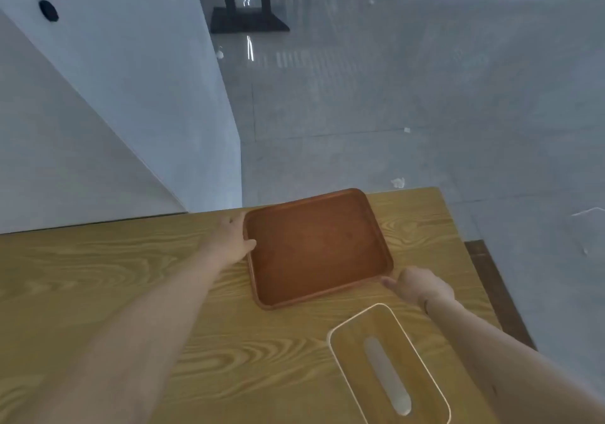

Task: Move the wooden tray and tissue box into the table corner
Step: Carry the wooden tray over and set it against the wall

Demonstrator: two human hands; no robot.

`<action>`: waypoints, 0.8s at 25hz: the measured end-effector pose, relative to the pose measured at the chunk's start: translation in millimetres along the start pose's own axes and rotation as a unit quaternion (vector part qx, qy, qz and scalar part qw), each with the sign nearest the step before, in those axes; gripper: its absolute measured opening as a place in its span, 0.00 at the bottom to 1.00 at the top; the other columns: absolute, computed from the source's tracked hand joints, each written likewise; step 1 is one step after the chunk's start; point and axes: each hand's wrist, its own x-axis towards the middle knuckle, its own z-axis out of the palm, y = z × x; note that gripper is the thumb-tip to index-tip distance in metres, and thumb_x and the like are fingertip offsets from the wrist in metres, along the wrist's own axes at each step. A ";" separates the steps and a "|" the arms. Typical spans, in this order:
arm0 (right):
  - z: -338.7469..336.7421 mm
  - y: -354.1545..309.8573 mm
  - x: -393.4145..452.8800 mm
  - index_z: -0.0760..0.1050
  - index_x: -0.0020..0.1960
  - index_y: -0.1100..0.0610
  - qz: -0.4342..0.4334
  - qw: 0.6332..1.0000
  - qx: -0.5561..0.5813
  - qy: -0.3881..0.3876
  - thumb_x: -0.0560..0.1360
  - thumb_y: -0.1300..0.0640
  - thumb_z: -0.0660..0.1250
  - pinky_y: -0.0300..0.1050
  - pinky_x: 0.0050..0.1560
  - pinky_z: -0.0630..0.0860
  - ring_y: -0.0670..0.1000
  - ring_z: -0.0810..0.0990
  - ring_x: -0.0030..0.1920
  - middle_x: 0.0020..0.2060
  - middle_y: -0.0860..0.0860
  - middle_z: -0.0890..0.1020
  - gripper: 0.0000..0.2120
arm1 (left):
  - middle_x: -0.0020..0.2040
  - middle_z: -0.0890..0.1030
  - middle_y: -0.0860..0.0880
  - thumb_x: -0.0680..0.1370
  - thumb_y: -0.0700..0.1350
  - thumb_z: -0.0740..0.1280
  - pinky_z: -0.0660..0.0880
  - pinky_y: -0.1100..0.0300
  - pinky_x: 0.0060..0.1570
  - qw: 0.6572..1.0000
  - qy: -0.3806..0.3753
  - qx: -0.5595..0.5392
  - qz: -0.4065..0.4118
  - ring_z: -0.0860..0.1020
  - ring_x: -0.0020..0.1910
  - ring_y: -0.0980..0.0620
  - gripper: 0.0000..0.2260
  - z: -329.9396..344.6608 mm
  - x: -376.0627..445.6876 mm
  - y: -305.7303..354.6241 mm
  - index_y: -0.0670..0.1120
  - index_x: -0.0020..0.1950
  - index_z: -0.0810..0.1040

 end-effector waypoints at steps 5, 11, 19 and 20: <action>16.6 4.0 26.0 0.81 0.41 0.58 0.017 0.982 0.188 -0.007 0.77 0.38 0.65 0.53 0.49 0.82 0.54 0.84 0.39 0.37 0.53 0.85 0.23 | 0.78 0.61 0.41 0.79 0.52 0.67 0.73 0.45 0.64 0.997 0.013 -0.040 -0.064 0.71 0.70 0.39 0.35 11.3 21.2 4.9 0.51 0.81 0.52; 30.1 1.9 42.7 0.80 0.38 0.59 0.065 0.942 0.326 0.043 0.73 0.51 0.74 0.54 0.48 0.83 0.54 0.85 0.38 0.33 0.53 0.86 0.12 | 0.70 0.71 0.42 0.76 0.36 0.66 0.77 0.49 0.54 0.994 0.045 -0.079 -0.065 0.77 0.61 0.41 0.31 20.0 31.0 6.4 0.50 0.77 0.63; 13.8 -13.5 35.9 0.76 0.48 0.59 0.075 0.915 0.387 0.088 0.73 0.54 0.74 0.48 0.43 0.76 0.54 0.83 0.41 0.36 0.53 0.85 0.11 | 0.53 0.78 0.44 0.73 0.32 0.65 0.71 0.55 0.42 0.972 0.119 -0.192 -0.055 0.78 0.46 0.46 0.26 -0.4 9.8 1.1 0.49 0.68 0.68; 9.1 -16.8 32.5 0.76 0.49 0.58 0.070 0.910 0.397 0.096 0.73 0.54 0.74 0.48 0.42 0.75 0.54 0.83 0.41 0.36 0.53 0.85 0.12 | 0.52 0.78 0.43 0.73 0.32 0.65 0.72 0.55 0.42 0.970 0.128 -0.200 -0.052 0.78 0.45 0.45 0.26 -6.9 4.5 0.0 0.50 0.69 0.68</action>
